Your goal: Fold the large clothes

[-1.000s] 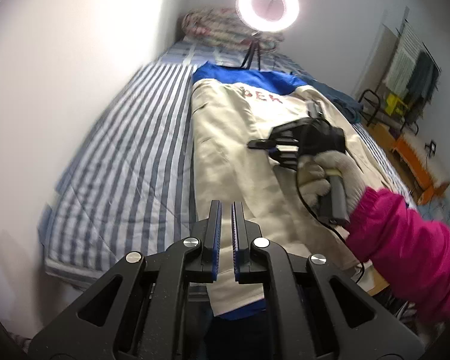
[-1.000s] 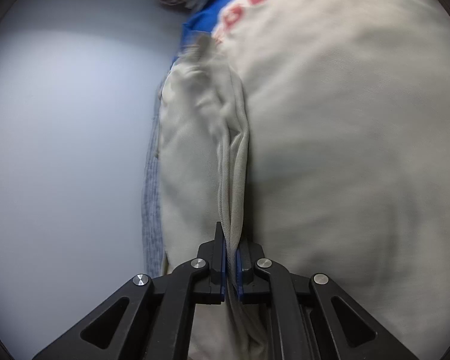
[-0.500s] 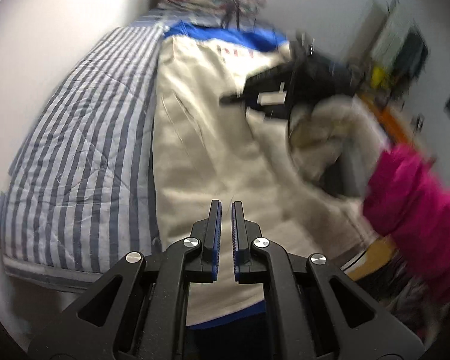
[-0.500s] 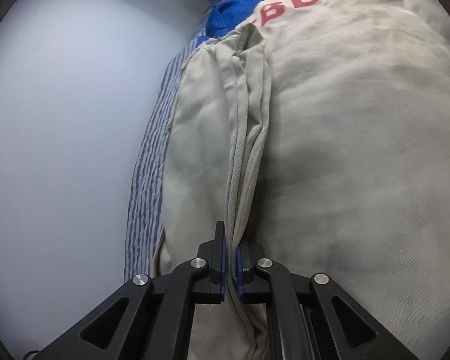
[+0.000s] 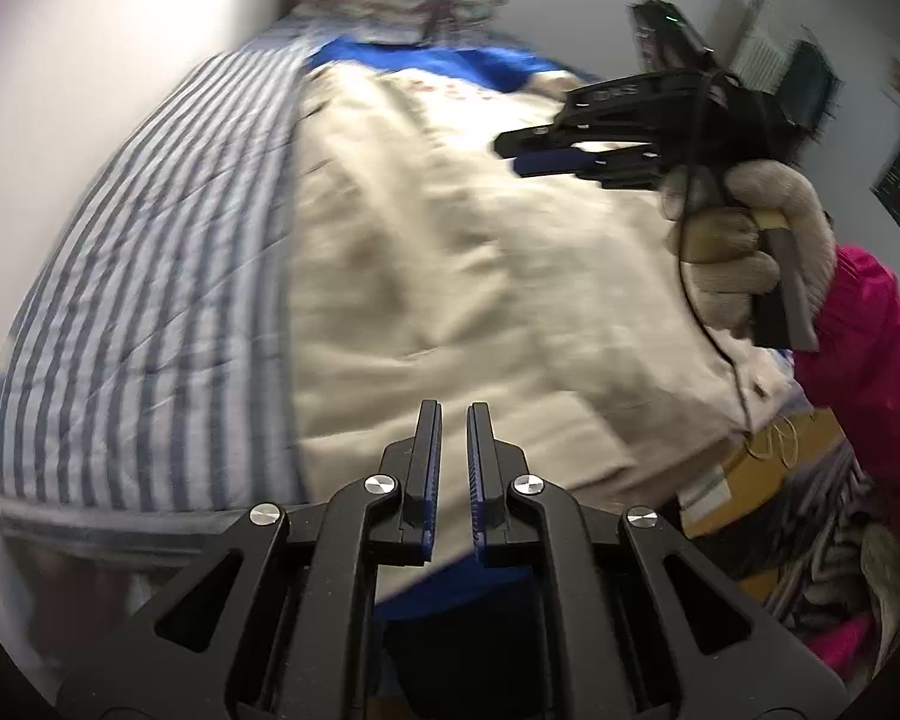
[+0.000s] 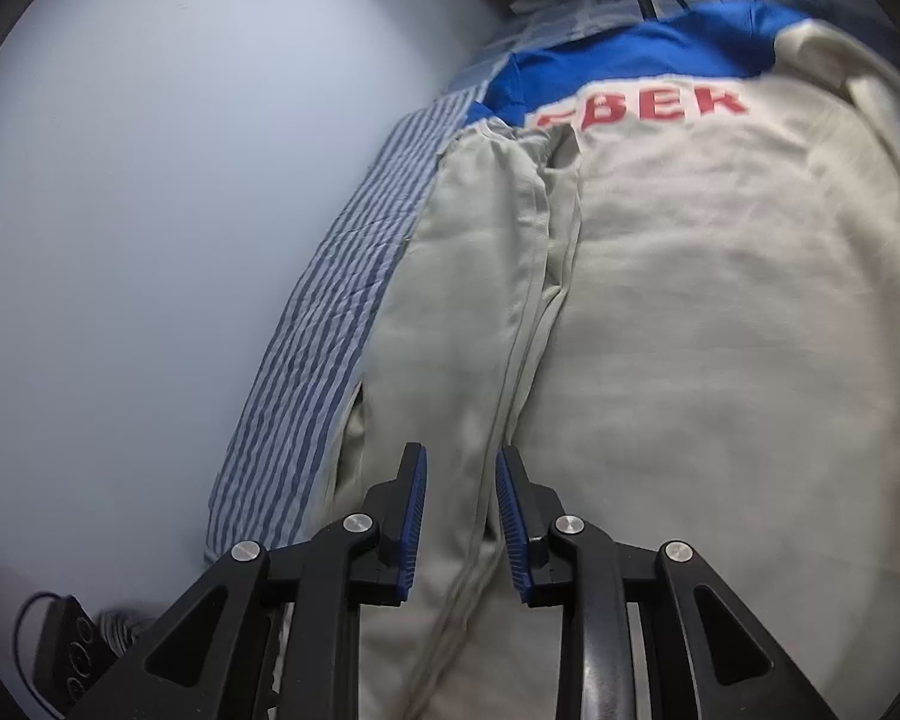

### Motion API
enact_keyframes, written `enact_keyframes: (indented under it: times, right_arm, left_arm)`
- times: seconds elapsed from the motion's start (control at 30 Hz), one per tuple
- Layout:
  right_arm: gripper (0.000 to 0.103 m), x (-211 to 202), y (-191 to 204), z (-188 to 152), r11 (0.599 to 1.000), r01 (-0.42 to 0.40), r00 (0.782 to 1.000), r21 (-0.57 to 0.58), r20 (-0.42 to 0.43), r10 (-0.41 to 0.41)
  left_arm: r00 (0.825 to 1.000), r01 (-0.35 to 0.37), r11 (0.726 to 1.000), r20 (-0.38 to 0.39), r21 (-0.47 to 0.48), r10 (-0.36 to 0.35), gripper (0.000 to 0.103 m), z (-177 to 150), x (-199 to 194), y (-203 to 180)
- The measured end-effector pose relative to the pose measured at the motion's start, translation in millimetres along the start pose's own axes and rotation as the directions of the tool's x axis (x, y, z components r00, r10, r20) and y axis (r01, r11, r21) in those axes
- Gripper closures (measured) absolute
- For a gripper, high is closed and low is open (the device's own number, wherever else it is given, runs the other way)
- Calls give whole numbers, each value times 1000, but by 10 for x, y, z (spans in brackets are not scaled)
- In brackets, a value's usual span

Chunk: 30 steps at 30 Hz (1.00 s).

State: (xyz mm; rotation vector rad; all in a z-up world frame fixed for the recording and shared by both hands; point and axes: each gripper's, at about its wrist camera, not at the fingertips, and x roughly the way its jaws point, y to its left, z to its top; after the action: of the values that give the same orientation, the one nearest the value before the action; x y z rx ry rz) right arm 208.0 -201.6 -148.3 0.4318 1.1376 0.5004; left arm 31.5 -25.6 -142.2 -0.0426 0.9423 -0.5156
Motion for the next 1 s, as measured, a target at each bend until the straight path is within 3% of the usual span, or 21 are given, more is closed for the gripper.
enact_keyframes:
  times: [0.1, 0.2, 0.37, 0.43, 0.6, 0.77, 0.9, 0.97, 1.0]
  right_arm:
    - [77, -224, 50, -71, 999, 3, 1000, -32, 23, -2]
    - [77, -425, 88, -186, 997, 32, 998, -77, 48, -28]
    - [72, -688, 85, -298, 991, 76, 995, -108, 74, -68]
    - [69, -839, 37, -346, 991, 90, 992, -103, 100, -80]
    - [65, -1157, -63, -486, 985, 147, 979, -92, 157, -132]
    - [56, -1406, -85, -674, 965, 218, 958, -143, 219, -184]
    - [48, -1588, -161, -809, 959, 244, 945, -148, 261, -200]
    - [40, -1701, -213, -853, 956, 257, 936, -139, 282, -211]
    - [40, -1763, -258, -873, 956, 266, 929, -127, 297, -220]
  left_arm:
    - [995, -16, 996, -93, 85, 24, 97, -107, 172, -193]
    - [974, -14, 996, -226, 89, 34, 97, -279, 493, -200]
    - [986, -29, 996, -159, 83, 42, 97, -212, 313, -214]
    - [995, -71, 993, -68, 91, 77, 97, -144, 26, -195]
    - [981, -180, 984, 72, -7, 180, 97, 26, -494, 204]
    - [975, -190, 973, 95, -129, 203, 97, 109, -679, 581]
    - [975, -166, 974, 119, -157, 185, 97, 144, -732, 661]
    - [981, -134, 980, 120, -149, 152, 86, 214, -705, 647]
    - [982, -128, 982, 121, -141, 146, 73, 200, -725, 622]
